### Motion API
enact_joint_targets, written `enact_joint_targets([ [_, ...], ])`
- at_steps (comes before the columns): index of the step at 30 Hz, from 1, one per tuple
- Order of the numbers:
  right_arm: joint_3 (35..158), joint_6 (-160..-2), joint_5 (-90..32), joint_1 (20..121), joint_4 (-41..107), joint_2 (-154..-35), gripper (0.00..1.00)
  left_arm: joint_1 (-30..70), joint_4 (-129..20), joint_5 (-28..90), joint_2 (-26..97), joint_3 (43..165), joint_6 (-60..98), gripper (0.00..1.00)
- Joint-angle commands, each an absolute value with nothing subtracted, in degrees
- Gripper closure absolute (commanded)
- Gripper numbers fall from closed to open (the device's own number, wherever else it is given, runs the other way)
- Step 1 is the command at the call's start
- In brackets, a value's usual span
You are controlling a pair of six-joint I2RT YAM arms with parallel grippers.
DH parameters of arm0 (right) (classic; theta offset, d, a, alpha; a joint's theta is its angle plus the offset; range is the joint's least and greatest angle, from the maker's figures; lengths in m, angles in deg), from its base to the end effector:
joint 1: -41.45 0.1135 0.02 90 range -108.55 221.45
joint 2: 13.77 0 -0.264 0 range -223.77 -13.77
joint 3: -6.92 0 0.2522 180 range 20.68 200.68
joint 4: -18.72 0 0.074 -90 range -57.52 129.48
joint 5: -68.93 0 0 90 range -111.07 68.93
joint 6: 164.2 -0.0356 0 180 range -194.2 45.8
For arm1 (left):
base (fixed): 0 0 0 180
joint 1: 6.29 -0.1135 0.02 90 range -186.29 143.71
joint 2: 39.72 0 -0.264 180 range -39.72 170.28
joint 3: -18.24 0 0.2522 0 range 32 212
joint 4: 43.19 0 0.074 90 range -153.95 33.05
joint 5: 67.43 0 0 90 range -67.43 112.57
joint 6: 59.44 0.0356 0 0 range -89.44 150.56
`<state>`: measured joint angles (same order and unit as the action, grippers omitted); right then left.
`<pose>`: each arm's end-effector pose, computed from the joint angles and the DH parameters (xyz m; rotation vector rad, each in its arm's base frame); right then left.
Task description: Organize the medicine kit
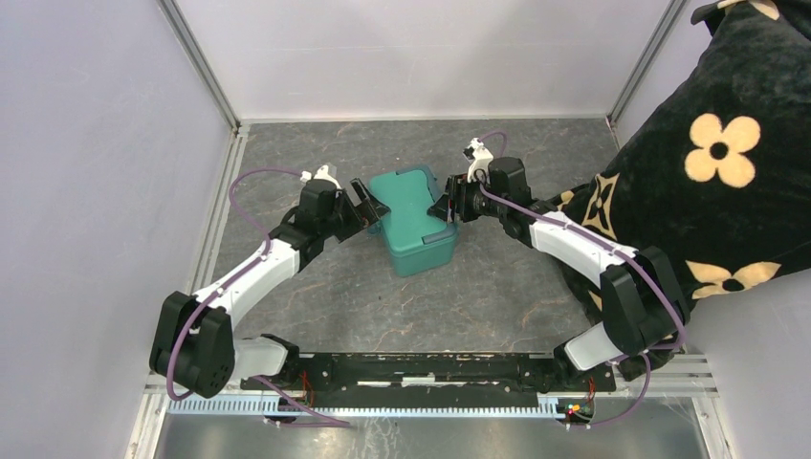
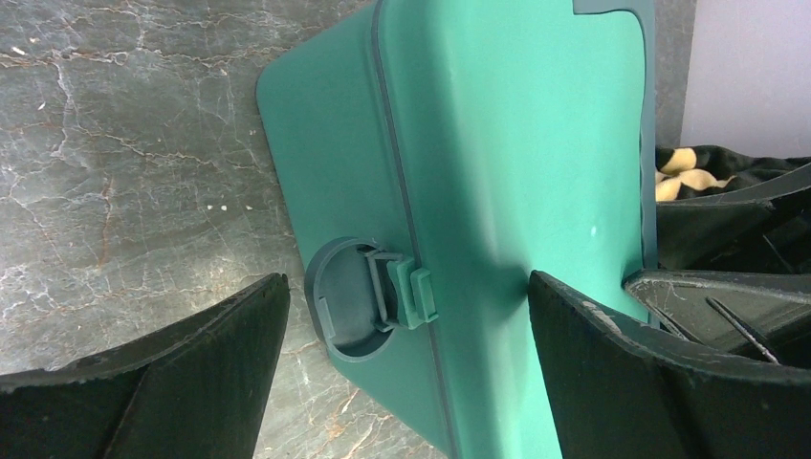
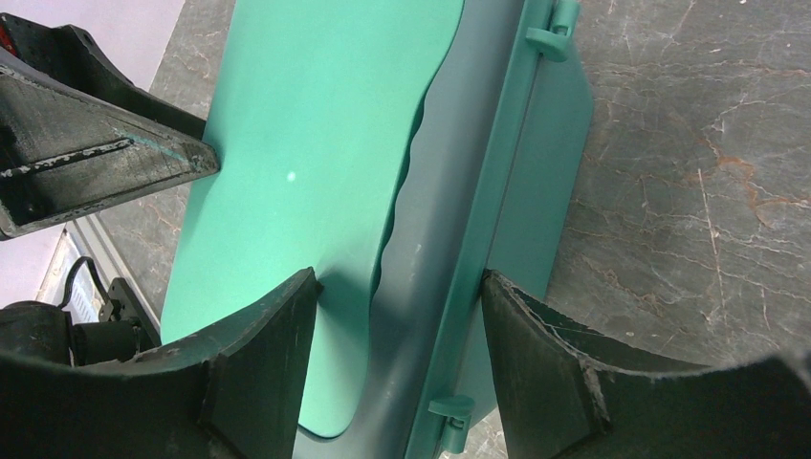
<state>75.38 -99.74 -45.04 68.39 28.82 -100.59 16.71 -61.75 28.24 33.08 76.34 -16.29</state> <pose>0.2951 0.1662 0.2469 -0.2989 2.1530 0.9783 0.2540 -0.1116 0.2417 -0.4080 2.2247 -0.7908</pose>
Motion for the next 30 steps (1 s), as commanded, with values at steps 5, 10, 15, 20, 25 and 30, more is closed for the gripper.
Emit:
enact_joint_targets([
  [5,73.15,-100.5,-45.07,70.35,28.96,-99.13,0.34,17.07,-57.58,31.19,33.32,74.23,-20.51,0.04],
  [10,73.05,-100.55,-44.72,70.52,28.89,-99.13,0.35,17.12,-57.88,31.9,32.05,73.43,-21.97,0.11],
  [15,73.06,-100.57,-44.78,70.8,28.7,-99.28,0.35,17.09,-59.13,31.01,31.45,73.74,-21.31,0.17],
  [20,73.15,-100.49,-44.79,70.89,28.7,-99.46,0.35,17.13,-59.15,31.26,31.53,73.93,-21.21,0.23],
  [25,73.14,-100.31,-44.56,70.95,28.79,-99.57,0.35,17.21,-59.32,31.89,31.94,74.63,-20.86,0.3],
  [30,73.15,-100.26,-44.47,71.07,28.79,-99.8,0.35,18.66,-61.47,31.34,32.67,76.59,-19.78,0.36],
])
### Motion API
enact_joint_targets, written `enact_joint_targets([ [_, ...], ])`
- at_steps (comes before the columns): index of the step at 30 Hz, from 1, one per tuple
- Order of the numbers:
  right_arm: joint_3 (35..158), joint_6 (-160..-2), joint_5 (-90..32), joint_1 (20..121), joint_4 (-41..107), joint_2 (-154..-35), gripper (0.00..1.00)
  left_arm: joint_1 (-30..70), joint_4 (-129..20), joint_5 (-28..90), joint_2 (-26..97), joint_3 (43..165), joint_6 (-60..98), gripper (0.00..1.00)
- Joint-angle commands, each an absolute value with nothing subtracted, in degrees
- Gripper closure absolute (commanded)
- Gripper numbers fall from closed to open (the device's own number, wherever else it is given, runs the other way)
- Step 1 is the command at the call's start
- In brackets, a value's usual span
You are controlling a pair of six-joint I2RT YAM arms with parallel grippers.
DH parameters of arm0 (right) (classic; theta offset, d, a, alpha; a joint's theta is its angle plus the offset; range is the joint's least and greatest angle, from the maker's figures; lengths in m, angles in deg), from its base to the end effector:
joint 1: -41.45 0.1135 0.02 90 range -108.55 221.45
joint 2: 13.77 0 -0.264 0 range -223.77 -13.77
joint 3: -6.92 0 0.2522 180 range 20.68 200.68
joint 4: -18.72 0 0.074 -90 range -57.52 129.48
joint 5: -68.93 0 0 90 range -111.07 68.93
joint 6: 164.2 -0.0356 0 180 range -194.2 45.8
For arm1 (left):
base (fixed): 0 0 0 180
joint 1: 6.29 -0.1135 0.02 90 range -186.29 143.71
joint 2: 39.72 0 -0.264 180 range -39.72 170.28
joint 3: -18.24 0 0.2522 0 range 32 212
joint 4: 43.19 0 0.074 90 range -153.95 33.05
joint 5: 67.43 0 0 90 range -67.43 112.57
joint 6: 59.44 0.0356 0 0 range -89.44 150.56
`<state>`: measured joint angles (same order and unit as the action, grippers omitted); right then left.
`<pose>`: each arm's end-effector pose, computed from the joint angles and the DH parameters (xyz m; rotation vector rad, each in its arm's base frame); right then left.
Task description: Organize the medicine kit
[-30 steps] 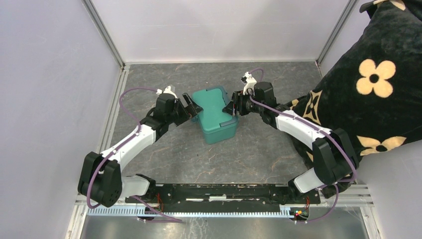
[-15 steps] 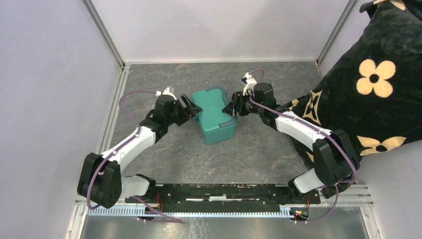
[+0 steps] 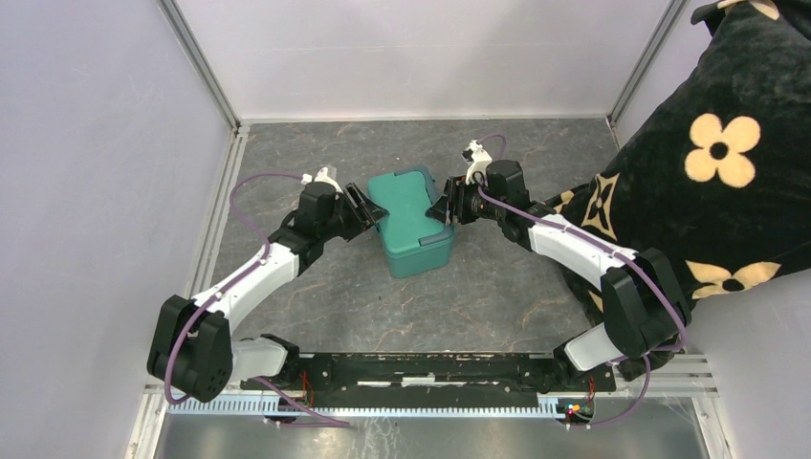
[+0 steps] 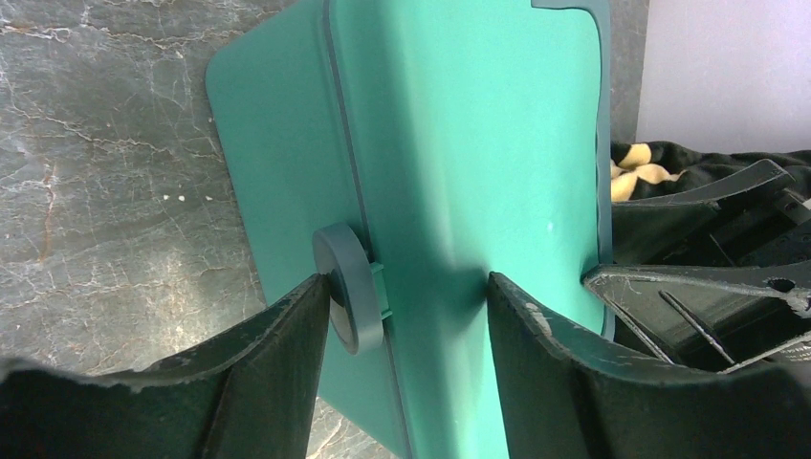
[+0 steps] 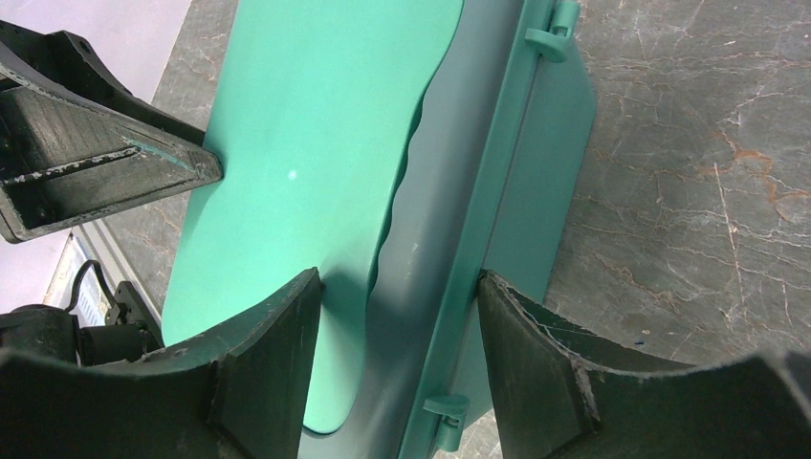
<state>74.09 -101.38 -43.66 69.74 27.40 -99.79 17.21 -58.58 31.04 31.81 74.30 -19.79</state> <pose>0.2886 0.1709 0.2460 -0.2811 2.1465 0.9865 0.2484 -0.1137 0.2406 -0.4288 2.2022 -0.8968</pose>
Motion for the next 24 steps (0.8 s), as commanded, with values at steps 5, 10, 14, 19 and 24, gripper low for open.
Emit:
enact_joint_targets([
  [5,73.24,-100.02,-44.45,71.12,28.88,-99.9,0.35,19.99,-68.65,26.78,33.11,80.68,-16.17,0.38],
  [10,73.33,-99.96,-44.54,71.2,28.87,-100.33,0.35,21.13,-72.18,24.24,33.88,83.48,-14.1,0.42],
  [14,73.39,-99.96,-44.5,71.41,28.87,-100.59,0.35,22.21,-72.68,23.59,34.44,84.19,-13.91,0.45],
  [19,73.41,-99.82,-44.45,71.37,28.96,-100.73,0.35,23.32,-72.69,23.32,34.81,84.8,-13.95,0.5],
  [24,73.68,-99.78,-44.45,71.4,29.05,-100.95,0.36,24.11,-72.75,22.78,34.97,85.08,-13.98,0.52],
])
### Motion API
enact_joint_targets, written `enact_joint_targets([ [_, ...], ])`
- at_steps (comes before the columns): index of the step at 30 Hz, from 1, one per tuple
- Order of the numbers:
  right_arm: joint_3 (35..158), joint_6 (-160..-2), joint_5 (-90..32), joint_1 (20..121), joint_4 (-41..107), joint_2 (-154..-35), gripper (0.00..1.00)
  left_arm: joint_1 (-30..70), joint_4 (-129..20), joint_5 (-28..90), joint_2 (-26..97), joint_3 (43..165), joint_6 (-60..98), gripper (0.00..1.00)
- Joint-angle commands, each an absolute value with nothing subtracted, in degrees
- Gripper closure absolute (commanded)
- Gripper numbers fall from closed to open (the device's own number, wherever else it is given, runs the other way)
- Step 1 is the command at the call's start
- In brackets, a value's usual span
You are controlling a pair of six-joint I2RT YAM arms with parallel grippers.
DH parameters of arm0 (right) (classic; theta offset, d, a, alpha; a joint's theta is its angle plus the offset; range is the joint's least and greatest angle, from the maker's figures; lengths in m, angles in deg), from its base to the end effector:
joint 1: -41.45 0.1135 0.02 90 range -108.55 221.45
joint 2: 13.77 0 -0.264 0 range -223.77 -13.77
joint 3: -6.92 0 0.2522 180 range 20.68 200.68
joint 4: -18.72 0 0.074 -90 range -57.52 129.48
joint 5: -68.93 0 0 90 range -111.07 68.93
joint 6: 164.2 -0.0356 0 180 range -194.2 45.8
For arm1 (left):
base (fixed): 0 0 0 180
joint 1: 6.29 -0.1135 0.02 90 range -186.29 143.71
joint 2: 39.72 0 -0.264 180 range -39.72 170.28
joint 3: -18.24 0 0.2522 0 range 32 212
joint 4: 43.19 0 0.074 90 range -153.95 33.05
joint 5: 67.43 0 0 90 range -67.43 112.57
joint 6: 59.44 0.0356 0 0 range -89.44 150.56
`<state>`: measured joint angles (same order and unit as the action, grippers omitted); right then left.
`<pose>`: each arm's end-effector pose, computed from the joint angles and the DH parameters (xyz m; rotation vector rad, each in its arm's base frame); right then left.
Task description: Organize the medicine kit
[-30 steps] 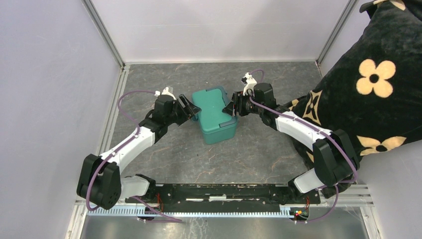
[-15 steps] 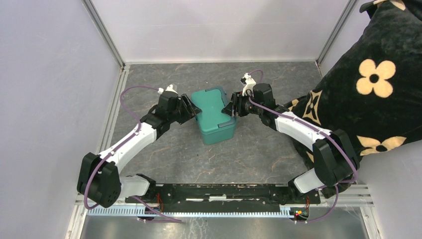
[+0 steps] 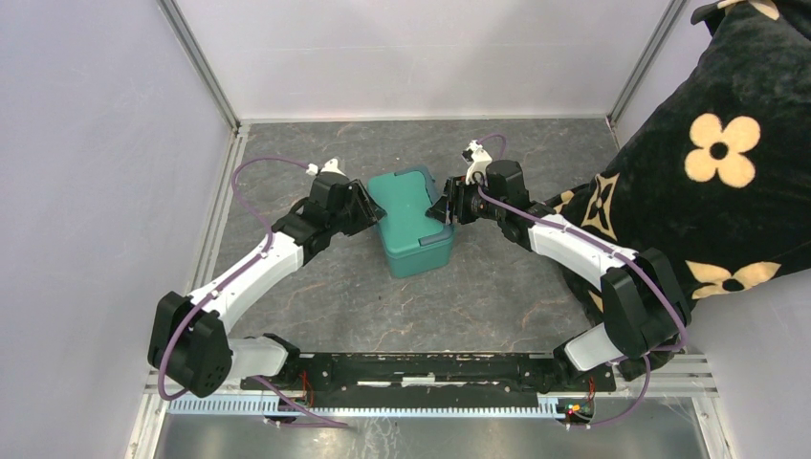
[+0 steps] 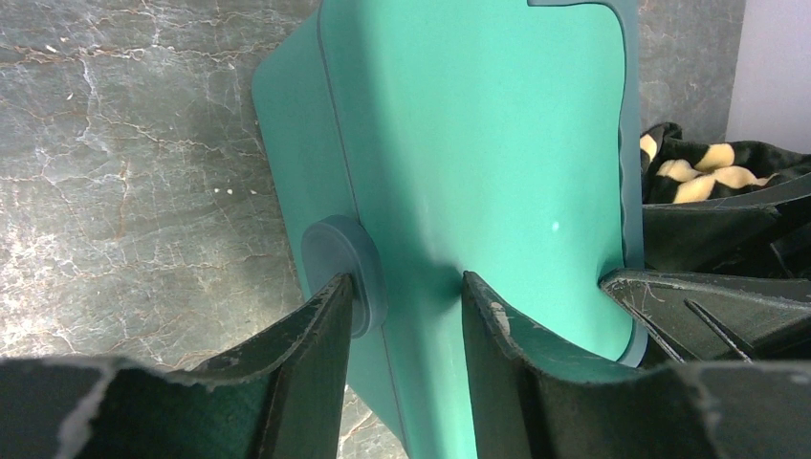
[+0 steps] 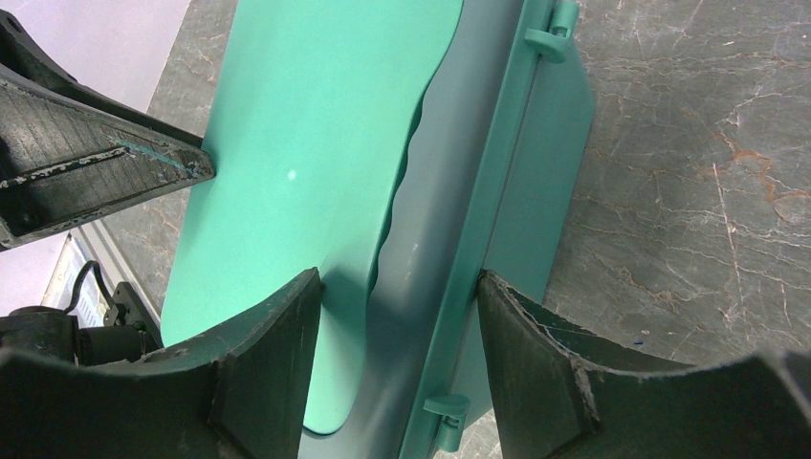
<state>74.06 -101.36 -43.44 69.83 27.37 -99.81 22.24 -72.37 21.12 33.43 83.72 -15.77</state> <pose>0.2884 0.1712 0.2457 -0.2805 2.1467 0.9832 0.2474 -0.1335 0.2668 -0.3707 2.2731 -0.6770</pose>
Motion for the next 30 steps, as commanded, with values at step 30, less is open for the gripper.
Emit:
enact_joint_targets([
  [30,78.31,-95.16,-36.71,71.4,32.3,-97.75,0.33,23.82,-77.69,15.4,34.64,88.74,-10.98,0.12],
])
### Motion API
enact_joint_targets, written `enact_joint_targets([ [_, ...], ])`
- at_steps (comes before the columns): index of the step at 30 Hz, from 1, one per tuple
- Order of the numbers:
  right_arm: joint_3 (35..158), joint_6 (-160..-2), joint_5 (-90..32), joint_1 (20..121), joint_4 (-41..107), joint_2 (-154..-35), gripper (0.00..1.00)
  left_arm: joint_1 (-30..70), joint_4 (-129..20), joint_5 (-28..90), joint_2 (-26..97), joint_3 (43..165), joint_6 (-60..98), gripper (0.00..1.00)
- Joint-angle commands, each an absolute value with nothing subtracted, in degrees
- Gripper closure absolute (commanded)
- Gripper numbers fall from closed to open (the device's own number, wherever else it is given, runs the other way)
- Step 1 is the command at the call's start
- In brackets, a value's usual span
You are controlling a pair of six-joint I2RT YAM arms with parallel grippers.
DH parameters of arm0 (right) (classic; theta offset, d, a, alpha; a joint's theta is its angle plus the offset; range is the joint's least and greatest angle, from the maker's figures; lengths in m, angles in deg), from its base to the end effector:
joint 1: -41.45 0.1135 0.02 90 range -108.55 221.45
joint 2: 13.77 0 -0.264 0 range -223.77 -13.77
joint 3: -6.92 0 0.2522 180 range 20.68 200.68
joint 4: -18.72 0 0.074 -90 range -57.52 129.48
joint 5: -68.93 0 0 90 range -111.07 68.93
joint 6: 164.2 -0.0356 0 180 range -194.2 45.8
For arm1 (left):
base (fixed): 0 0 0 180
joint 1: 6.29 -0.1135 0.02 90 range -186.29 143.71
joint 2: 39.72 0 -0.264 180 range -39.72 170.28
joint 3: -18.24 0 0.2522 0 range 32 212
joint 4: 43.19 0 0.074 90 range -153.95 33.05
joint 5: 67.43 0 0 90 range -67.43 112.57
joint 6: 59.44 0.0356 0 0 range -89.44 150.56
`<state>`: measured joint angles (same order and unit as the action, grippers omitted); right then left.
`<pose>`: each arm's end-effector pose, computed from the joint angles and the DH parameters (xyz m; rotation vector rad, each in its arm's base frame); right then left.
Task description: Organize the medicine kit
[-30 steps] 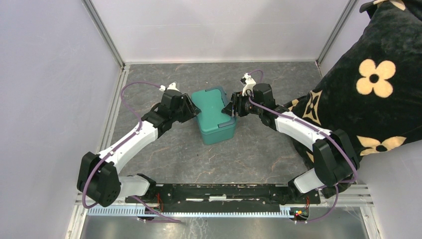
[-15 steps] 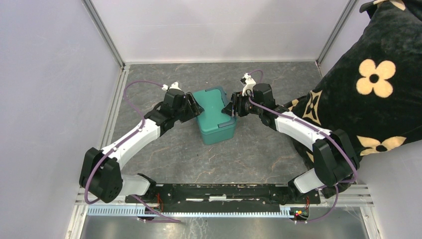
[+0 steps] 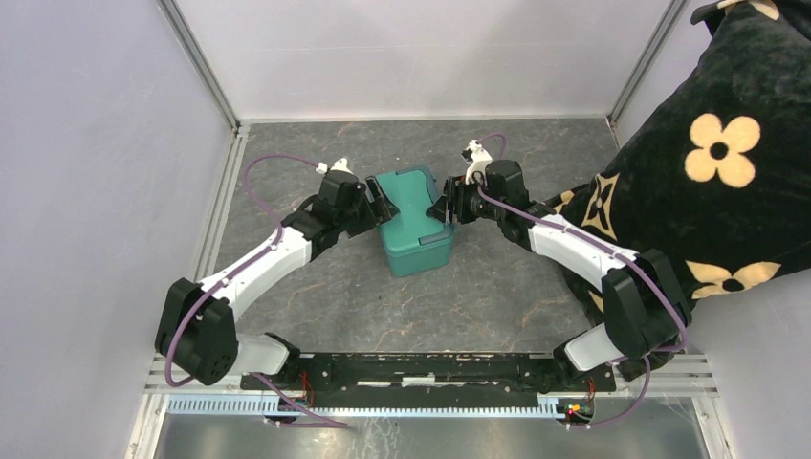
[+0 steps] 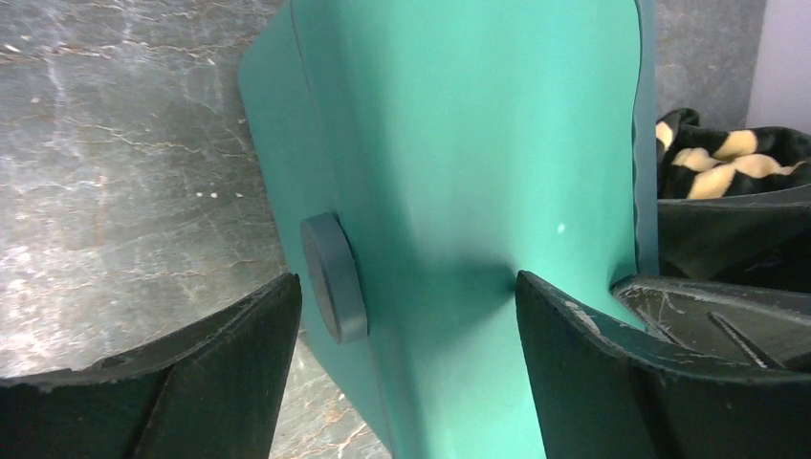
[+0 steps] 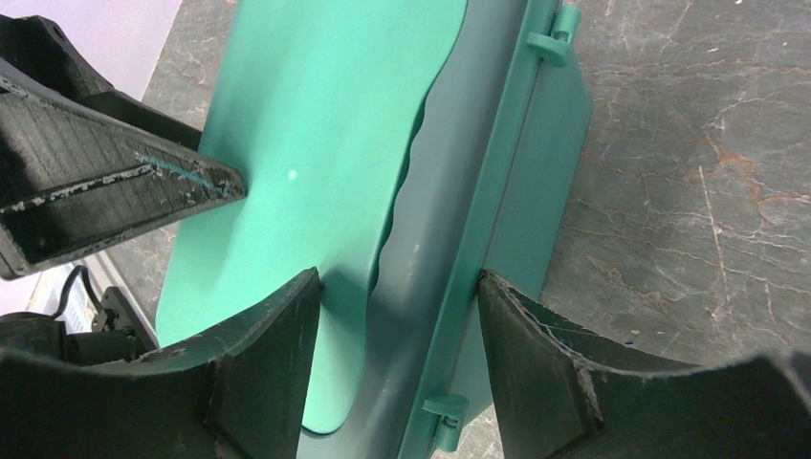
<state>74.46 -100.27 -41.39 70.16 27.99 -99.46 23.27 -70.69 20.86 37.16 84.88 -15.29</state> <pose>0.2880 0.1718 0.2487 -0.2828 2.1374 0.9403 0.2571 -0.1446 0.2587 -0.3452 2.2922 -0.6681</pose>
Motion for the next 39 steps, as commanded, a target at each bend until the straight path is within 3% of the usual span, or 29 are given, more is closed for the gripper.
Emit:
enact_joint_targets([
  [1,79.8,-94.14,-35.56,71.44,34.28,-97.15,0.32,23.75,-79.07,14.36,33.45,90.04,-10.06,0.09],
  [7,84.77,-84.9,-22.33,71.47,39.13,-89.81,0.25,23.63,-83.31,1.32,22.1,95.0,-3.1,0.01],
  [17,65.84,-78.86,0.95,71.37,39.66,-65.08,0.14,23.59,-84.32,-12.53,1.02,86.86,4.49,0.0],
  [22,55.16,-77.83,-0.66,71.42,40.19,-51.99,0.02,23.59,-84.86,-12.88,-7.01,80.29,4.17,0.0],
  [28,43.74,-78.46,-2.52,71.38,36.63,-39.05,0.02,23.59,-84.22,-10.43,-12.06,75.48,4.13,0.0],
  [39,42.15,-77.96,-4.46,71.4,33.97,-36.55,0.02,23.6,-83.61,-9.53,-12.39,75.2,3.94,0.0],
])
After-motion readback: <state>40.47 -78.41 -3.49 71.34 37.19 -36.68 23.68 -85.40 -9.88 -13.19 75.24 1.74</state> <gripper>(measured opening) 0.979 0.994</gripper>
